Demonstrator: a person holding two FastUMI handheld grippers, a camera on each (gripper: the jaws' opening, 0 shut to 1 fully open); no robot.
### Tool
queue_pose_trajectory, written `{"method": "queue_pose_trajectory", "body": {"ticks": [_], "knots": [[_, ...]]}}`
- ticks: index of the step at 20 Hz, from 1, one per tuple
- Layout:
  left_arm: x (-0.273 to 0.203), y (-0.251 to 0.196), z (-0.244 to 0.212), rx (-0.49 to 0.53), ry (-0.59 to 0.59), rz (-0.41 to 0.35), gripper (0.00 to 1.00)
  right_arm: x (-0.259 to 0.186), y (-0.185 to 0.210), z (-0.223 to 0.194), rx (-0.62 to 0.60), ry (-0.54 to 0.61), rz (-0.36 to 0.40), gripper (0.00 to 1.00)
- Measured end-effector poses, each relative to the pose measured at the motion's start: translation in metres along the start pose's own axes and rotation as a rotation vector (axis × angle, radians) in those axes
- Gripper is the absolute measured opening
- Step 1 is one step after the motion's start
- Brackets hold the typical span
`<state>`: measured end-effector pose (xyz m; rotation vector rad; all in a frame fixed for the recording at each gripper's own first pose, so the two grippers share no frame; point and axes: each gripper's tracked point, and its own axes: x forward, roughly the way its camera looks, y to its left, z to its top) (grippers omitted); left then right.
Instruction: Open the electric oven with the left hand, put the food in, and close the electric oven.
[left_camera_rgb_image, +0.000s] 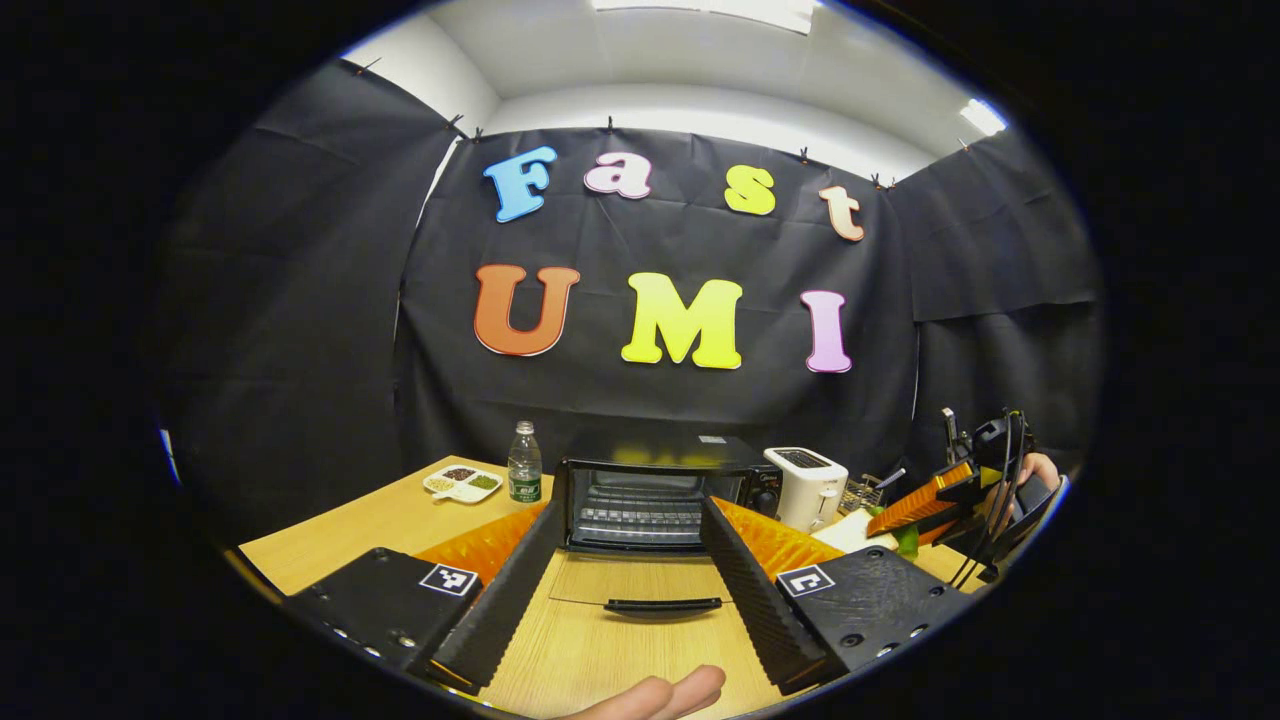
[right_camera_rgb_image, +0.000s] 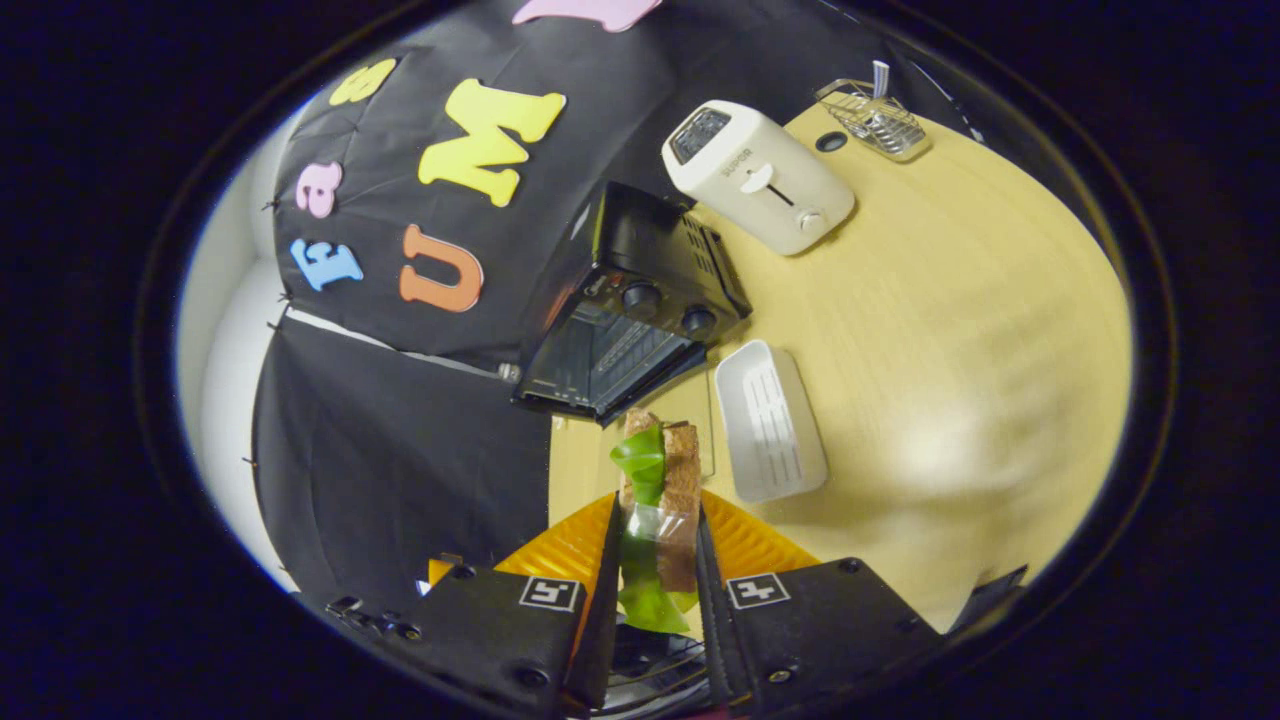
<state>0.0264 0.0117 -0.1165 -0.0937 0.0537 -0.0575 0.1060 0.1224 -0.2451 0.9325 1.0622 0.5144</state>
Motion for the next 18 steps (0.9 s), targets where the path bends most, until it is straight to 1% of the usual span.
{"method": "queue_pose_trajectory", "body": {"ticks": [3, 6, 8, 10, 11, 13, 17, 18], "knots": [[-0.010, 0.014, 0.000, 0.002, -0.002, 0.005, 0.93, 0.020, 0.020, -0.025, 0.037, -0.033, 0.040, 0.40], [-0.021, 0.032, -0.007, 0.040, 0.001, 0.027, 0.93, 0.048, 0.043, -0.039, 0.068, -0.112, 0.093, 0.40], [-0.028, 0.048, -0.013, 0.073, 0.018, 0.058, 0.93, 0.074, 0.051, -0.039, 0.100, -0.184, 0.115, 0.40], [-0.033, 0.063, -0.014, 0.099, 0.016, 0.087, 0.93, 0.103, 0.056, -0.041, 0.127, -0.236, 0.120, 0.40], [-0.035, 0.066, -0.018, 0.104, 0.021, 0.088, 0.93, 0.117, 0.060, -0.041, 0.141, -0.262, 0.128, 0.40], [-0.041, 0.076, -0.023, 0.106, 0.032, 0.096, 0.93, 0.145, 0.065, -0.038, 0.170, -0.324, 0.139, 0.40], [-0.051, 0.092, -0.028, 0.090, 0.047, 0.111, 0.93, 0.184, 0.085, -0.020, 0.219, -0.471, 0.178, 0.40], [-0.052, 0.096, -0.027, 0.090, 0.047, 0.115, 0.93, 0.192, 0.089, -0.016, 0.214, -0.507, 0.175, 0.40]]}}
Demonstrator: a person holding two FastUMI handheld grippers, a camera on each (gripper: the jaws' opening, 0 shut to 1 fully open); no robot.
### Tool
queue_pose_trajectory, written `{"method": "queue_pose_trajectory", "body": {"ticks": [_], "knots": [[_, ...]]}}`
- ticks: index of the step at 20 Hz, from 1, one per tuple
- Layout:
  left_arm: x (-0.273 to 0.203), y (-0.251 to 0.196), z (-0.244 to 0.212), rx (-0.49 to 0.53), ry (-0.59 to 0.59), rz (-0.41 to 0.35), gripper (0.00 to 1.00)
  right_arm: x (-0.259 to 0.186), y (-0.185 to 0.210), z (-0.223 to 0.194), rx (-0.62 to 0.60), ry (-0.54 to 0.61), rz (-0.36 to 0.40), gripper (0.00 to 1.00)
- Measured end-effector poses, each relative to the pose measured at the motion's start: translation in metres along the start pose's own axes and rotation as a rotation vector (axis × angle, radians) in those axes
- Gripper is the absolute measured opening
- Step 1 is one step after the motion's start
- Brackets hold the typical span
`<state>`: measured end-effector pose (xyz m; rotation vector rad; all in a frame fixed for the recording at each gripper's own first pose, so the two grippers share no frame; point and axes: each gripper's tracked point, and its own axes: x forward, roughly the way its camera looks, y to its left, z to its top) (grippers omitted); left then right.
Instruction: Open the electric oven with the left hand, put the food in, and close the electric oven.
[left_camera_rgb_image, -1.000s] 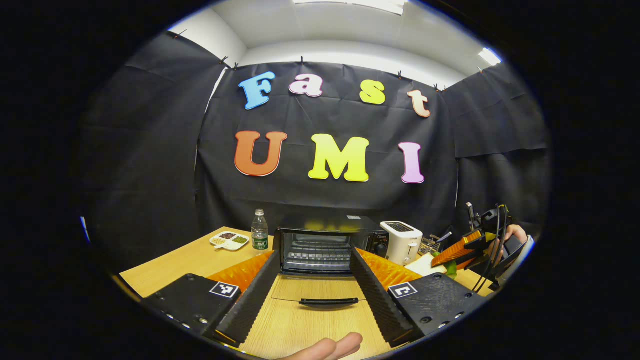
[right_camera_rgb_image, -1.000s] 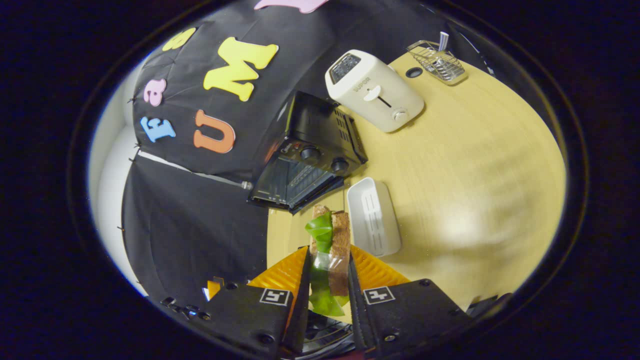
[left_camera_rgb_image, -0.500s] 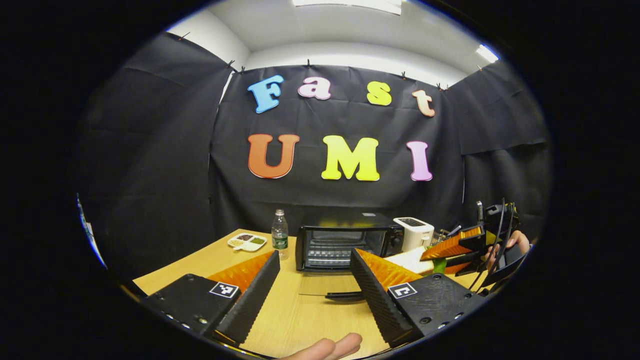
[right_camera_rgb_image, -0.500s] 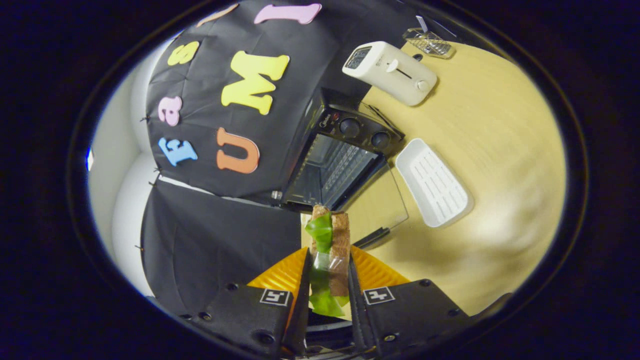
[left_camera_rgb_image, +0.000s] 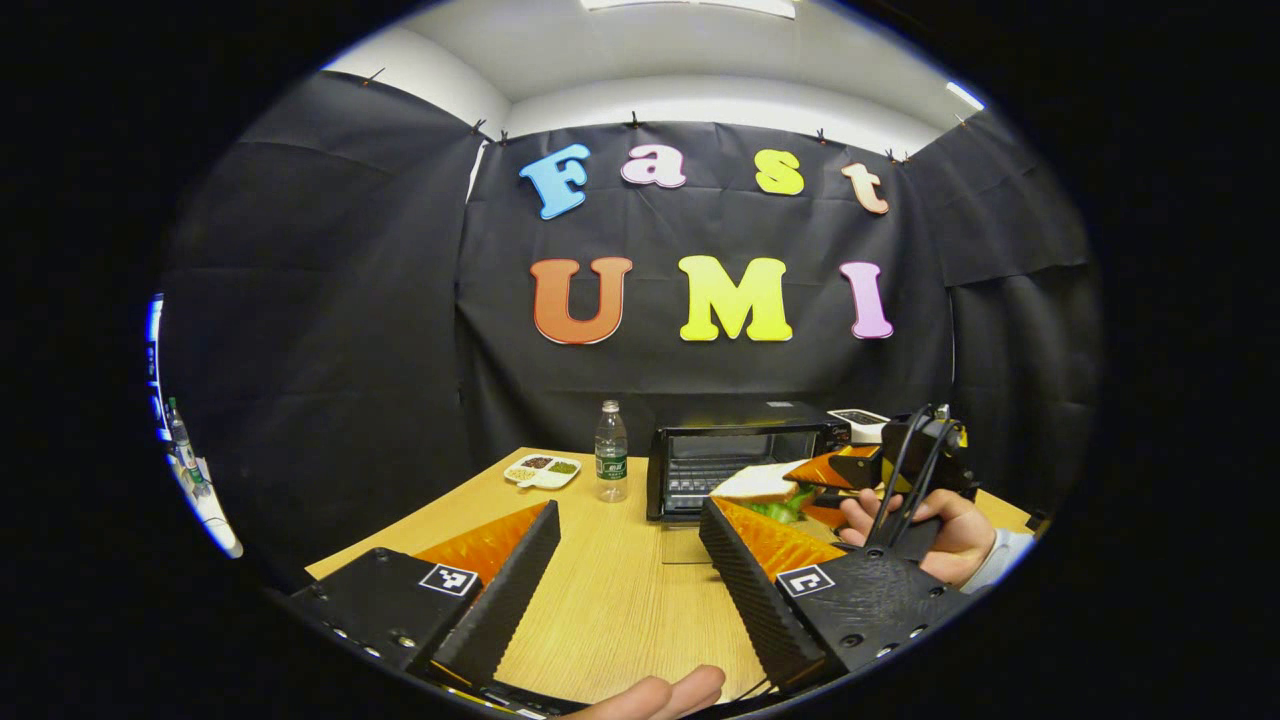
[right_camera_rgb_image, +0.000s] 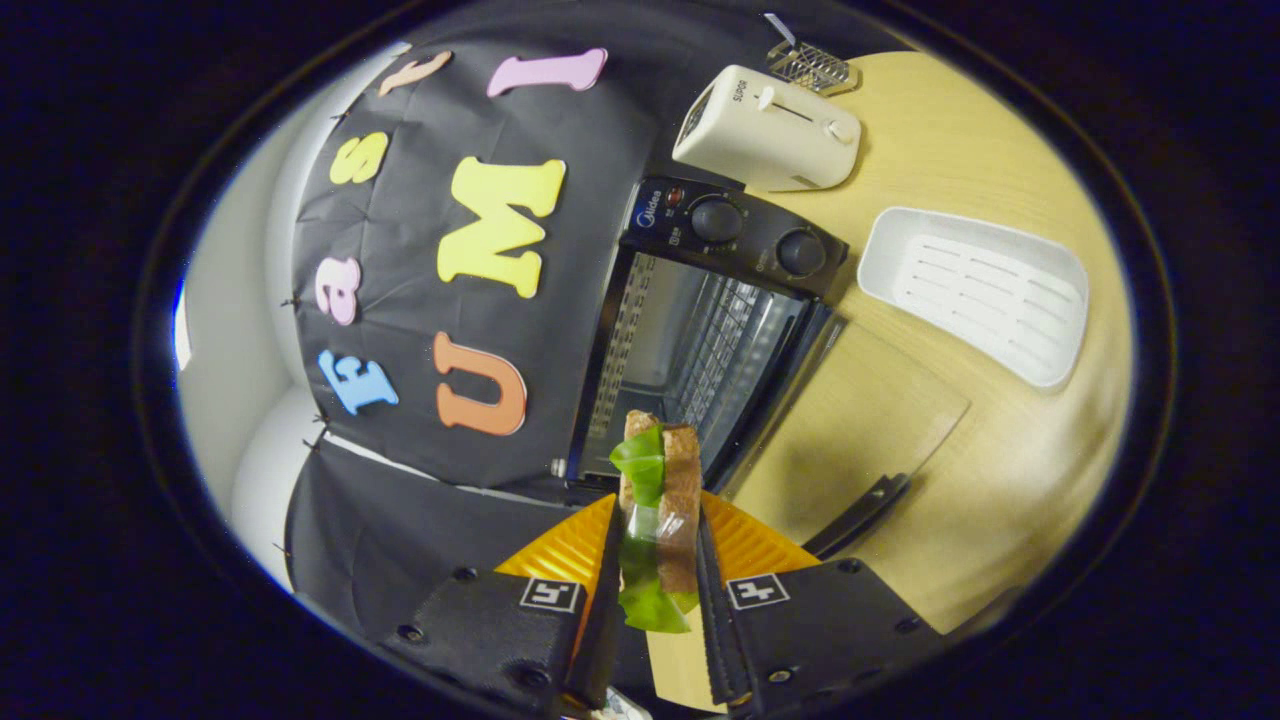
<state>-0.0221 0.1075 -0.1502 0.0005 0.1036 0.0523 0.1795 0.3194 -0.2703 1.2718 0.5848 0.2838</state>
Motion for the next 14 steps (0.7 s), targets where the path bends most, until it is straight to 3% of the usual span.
{"method": "queue_pose_trajectory", "body": {"ticks": [9, 14], "knots": [[-0.011, 0.032, 0.014, -0.015, -0.029, 0.044, 0.93, 0.083, 0.002, 0.034, 0.002, -0.250, 0.018, 0.40], [-0.013, 0.042, 0.006, -0.007, -0.002, 0.067, 0.93, 0.131, -0.001, 0.045, -0.041, -0.284, -0.007, 0.40]]}}
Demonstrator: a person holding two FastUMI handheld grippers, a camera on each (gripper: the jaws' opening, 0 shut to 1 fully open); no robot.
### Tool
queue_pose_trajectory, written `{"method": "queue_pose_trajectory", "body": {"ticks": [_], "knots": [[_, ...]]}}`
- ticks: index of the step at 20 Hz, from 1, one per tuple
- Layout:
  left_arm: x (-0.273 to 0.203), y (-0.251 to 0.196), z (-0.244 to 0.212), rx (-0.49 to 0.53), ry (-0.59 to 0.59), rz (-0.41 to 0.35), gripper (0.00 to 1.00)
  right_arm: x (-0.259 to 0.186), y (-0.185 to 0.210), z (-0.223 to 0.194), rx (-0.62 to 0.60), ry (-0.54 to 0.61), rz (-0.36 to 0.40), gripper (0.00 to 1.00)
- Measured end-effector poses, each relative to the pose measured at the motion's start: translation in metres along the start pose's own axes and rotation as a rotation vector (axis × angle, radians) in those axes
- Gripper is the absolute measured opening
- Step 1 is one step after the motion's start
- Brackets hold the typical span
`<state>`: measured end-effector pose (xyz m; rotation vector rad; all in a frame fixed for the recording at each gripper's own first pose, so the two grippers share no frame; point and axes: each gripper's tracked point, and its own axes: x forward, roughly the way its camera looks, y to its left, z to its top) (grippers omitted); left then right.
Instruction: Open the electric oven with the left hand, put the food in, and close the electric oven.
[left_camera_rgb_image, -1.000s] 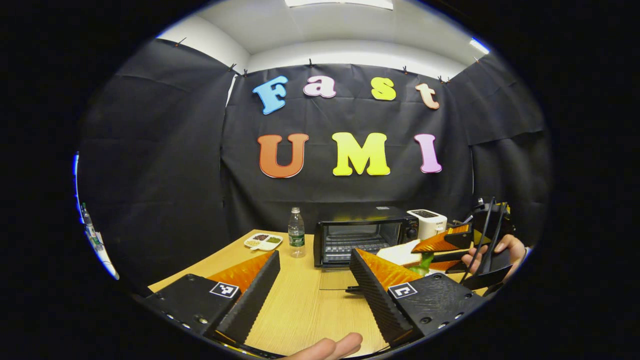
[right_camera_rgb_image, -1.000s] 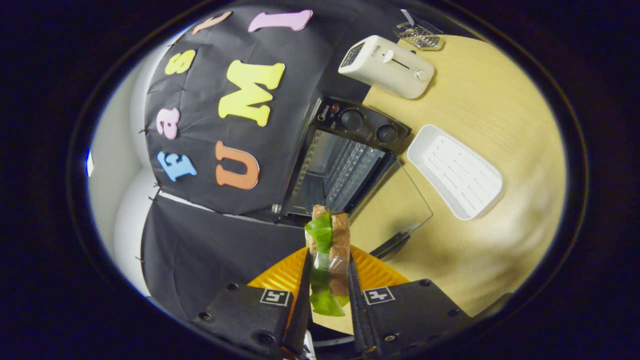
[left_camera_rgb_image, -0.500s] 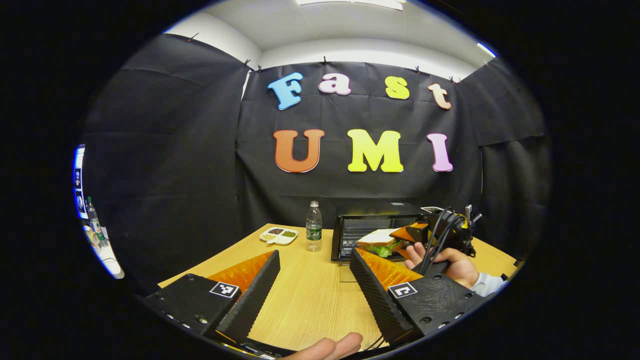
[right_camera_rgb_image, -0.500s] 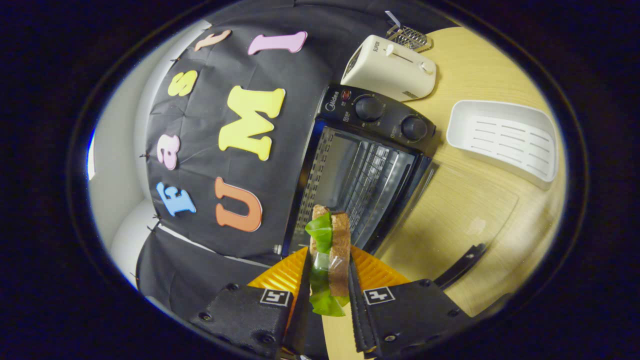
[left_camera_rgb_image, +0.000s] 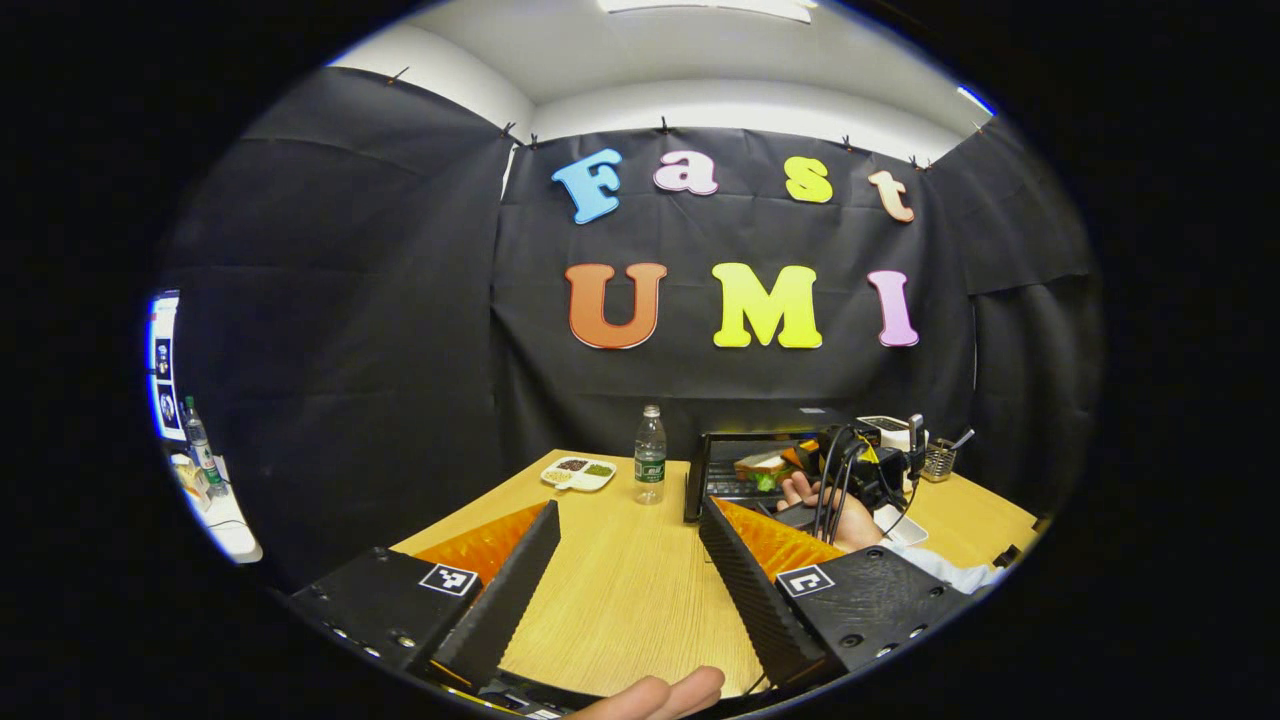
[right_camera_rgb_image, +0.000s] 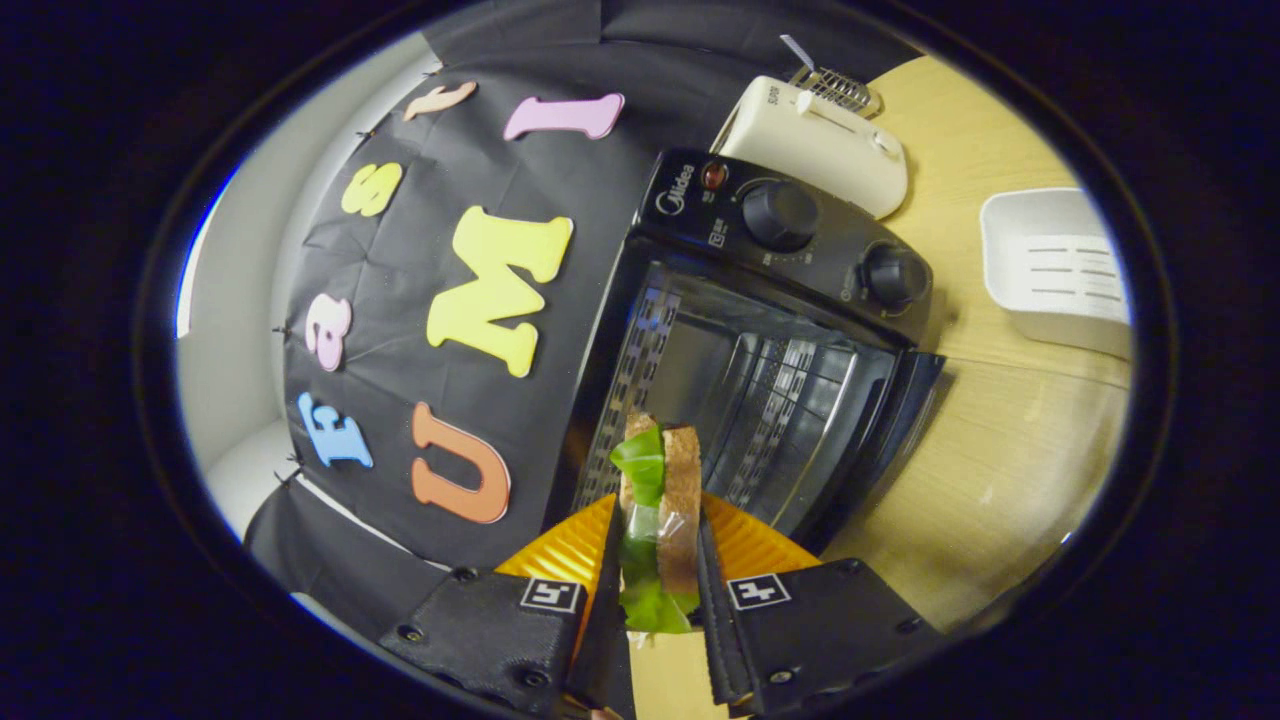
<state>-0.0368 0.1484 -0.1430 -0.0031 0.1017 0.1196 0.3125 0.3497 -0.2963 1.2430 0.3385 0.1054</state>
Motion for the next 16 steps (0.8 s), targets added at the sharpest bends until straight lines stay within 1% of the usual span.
{"method": "queue_pose_trajectory", "body": {"ticks": [1, 2, 3, 4, 5, 6, 7, 10, 14, 15, 16], "knots": [[0.001, 0.000, 0.000, 0.007, 0.001, 0.001, 0.93, 0.009, -0.002, 0.000, -0.011, 0.000, -0.003, 0.30], [0.003, 0.000, -0.002, 0.011, 0.003, 0.003, 0.93, 0.019, -0.004, 0.003, -0.033, -0.020, -0.006, 0.40], [0.004, -0.001, -0.004, 0.007, 0.008, -0.003, 0.93, 0.027, -0.008, 0.003, -0.077, -0.022, -0.007, 0.40], [0.003, -0.003, -0.005, -0.001, 0.009, -0.012, 0.93, 0.032, -0.011, 0.004, -0.118, -0.028, -0.011, 0.30], [0.003, -0.006, -0.006, -0.005, 0.010, -0.018, 0.93, 0.036, -0.017, 0.006, -0.136, -0.036, -0.019, 0.30], [0.003, -0.005, -0.006, -0.005, 0.012, -0.018, 0.93, 0.039, -0.022, 0.009, -0.131, -0.045, -0.021, 0.31], [0.005, -0.004, -0.008, -0.003, 0.014, -0.017, 0.93, 0.041, -0.028, 0.010, -0.121, -0.046, -0.027, 0.41], [0.010, -0.005, -0.014, -0.004, 0.025, -0.015, 0.93, 0.044, -0.039, 0.006, -0.140, -0.033, -0.045, 0.43], [0.012, -0.011, -0.019, -0.009, 0.043, -0.026, 0.93, 0.045, -0.040, 0.001, -0.149, -0.025, -0.048, 0.47], [0.014, -0.011, -0.020, -0.009, 0.044, -0.029, 0.93, 0.046, -0.040, 0.000, -0.155, -0.021, -0.050, 0.36], [0.014, -0.011, -0.020, -0.011, 0.047, -0.028, 0.93, 0.046, -0.038, -0.002, -0.169, -0.014, -0.050, 0.36]]}}
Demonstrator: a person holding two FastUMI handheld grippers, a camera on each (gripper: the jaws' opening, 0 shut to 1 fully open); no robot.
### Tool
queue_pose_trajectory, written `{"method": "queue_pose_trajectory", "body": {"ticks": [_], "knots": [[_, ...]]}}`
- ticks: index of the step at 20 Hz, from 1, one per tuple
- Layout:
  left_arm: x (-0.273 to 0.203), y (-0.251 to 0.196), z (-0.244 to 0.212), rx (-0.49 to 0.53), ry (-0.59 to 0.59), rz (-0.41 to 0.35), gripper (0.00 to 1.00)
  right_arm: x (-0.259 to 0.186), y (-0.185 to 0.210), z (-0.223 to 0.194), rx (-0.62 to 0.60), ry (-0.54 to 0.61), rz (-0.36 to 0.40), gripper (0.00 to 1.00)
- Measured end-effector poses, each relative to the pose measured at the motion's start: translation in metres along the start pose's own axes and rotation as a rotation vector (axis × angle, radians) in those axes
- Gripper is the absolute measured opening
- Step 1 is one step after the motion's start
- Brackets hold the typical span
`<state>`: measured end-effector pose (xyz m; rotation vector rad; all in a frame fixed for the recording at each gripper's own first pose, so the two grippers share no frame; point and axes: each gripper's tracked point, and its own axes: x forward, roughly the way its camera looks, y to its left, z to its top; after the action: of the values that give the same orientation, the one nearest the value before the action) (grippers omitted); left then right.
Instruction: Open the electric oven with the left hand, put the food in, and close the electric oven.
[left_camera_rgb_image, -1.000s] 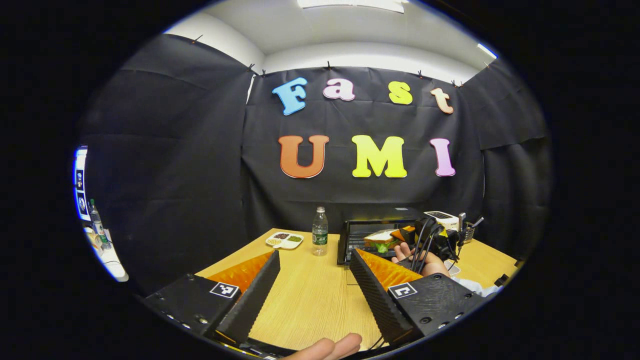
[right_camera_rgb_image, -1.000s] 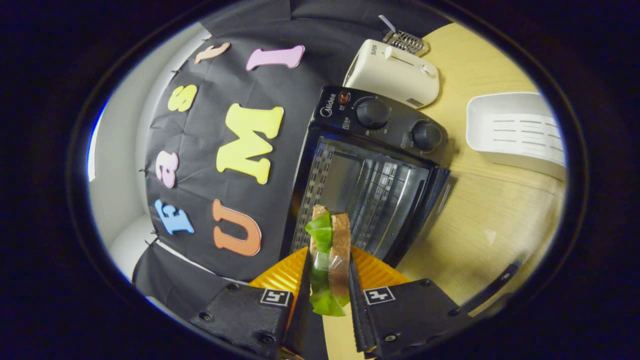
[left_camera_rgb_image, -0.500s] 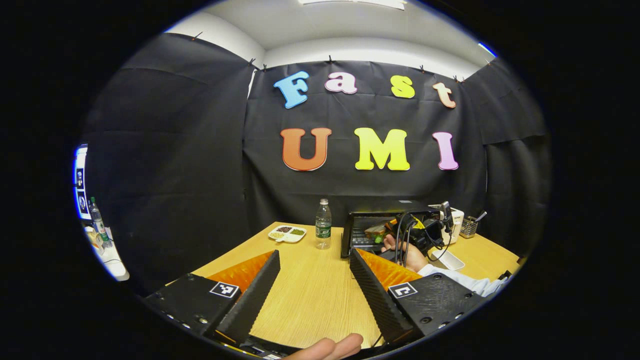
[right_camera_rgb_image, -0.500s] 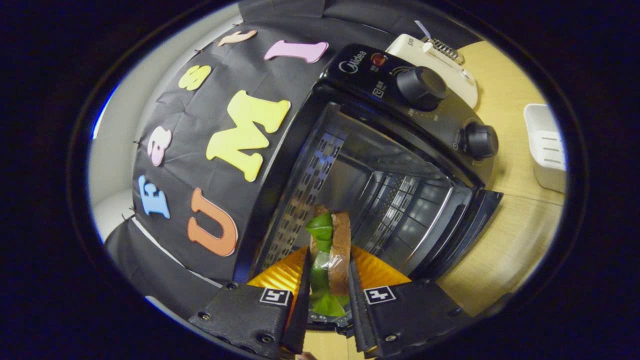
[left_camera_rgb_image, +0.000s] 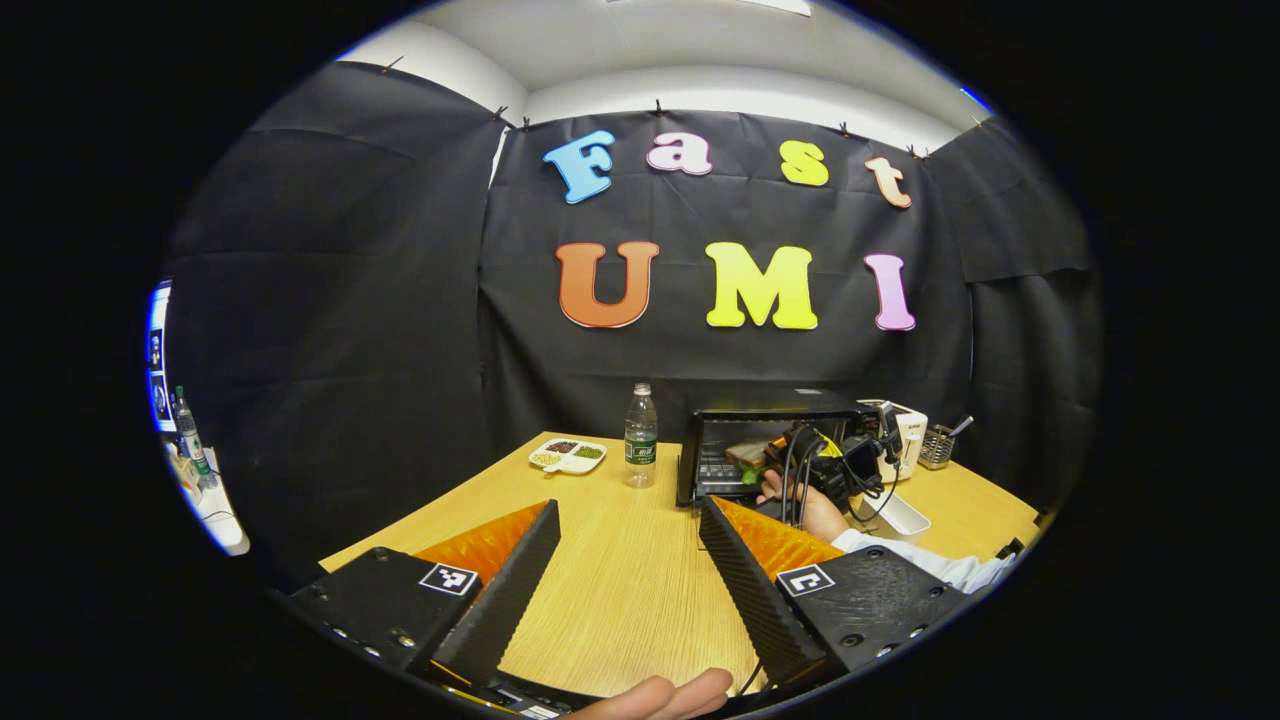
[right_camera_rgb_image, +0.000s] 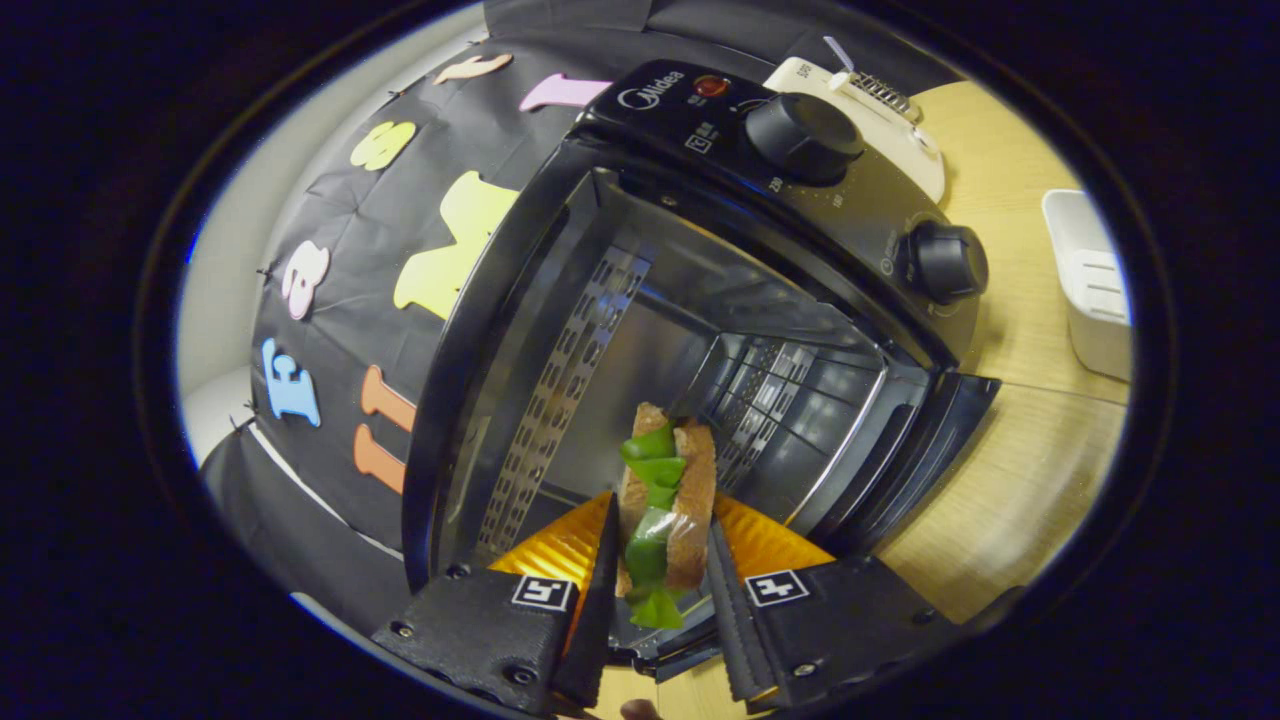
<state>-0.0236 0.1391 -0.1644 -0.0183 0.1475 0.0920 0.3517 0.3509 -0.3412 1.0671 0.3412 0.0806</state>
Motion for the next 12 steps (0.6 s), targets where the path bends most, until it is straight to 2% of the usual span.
{"method": "queue_pose_trajectory", "body": {"ticks": [1, 2, 3, 4, 5, 6, 7, 8, 9, 10, 12], "knots": [[0.001, 0.000, -0.001, -0.004, 0.003, 0.003, 0.93, -0.001, 0.000, -0.001, -0.032, 0.010, -0.004, 0.52], [0.002, -0.003, 0.000, -0.008, 0.000, -0.002, 0.93, 0.000, 0.000, -0.003, -0.064, 0.020, -0.009, 0.54], [0.002, -0.005, 0.001, -0.012, 0.000, -0.011, 0.93, 0.001, 0.001, -0.004, -0.100, 0.025, -0.019, 0.44], [0.003, -0.006, 0.000, -0.012, 0.005, -0.014, 0.93, 0.000, -0.001, -0.003, -0.147, 0.023, -0.042, 0.47], [0.004, -0.007, -0.001, -0.010, 0.005, -0.017, 0.93, 0.001, -0.001, -0.003, -0.203, 0.019, -0.054, 0.65], [0.004, -0.006, -0.001, -0.008, 0.004, -0.017, 0.93, 0.001, 0.001, -0.002, -0.266, 0.010, -0.074, 0.68], [0.004, -0.006, -0.001, -0.012, 0.006, -0.013, 0.93, -0.001, 0.001, -0.002, -0.325, 0.001, -0.086, 0.79], [0.005, -0.007, -0.002, -0.022, 0.012, -0.012, 0.93, -0.001, 0.005, -0.002, -0.367, 0.003, -0.076, 0.69], [0.006, -0.008, -0.004, -0.033, 0.017, -0.017, 0.93, -0.001, 0.008, -0.004, -0.414, 0.022, -0.071, 0.72], [0.008, -0.010, -0.006, -0.039, 0.026, -0.020, 0.93, -0.001, 0.008, -0.005, -0.462, 0.041, -0.076, 0.87], [0.010, -0.010, -0.010, -0.039, 0.036, -0.015, 0.93, -0.002, 0.006, -0.016, -0.578, 0.118, -0.095, 0.93]]}}
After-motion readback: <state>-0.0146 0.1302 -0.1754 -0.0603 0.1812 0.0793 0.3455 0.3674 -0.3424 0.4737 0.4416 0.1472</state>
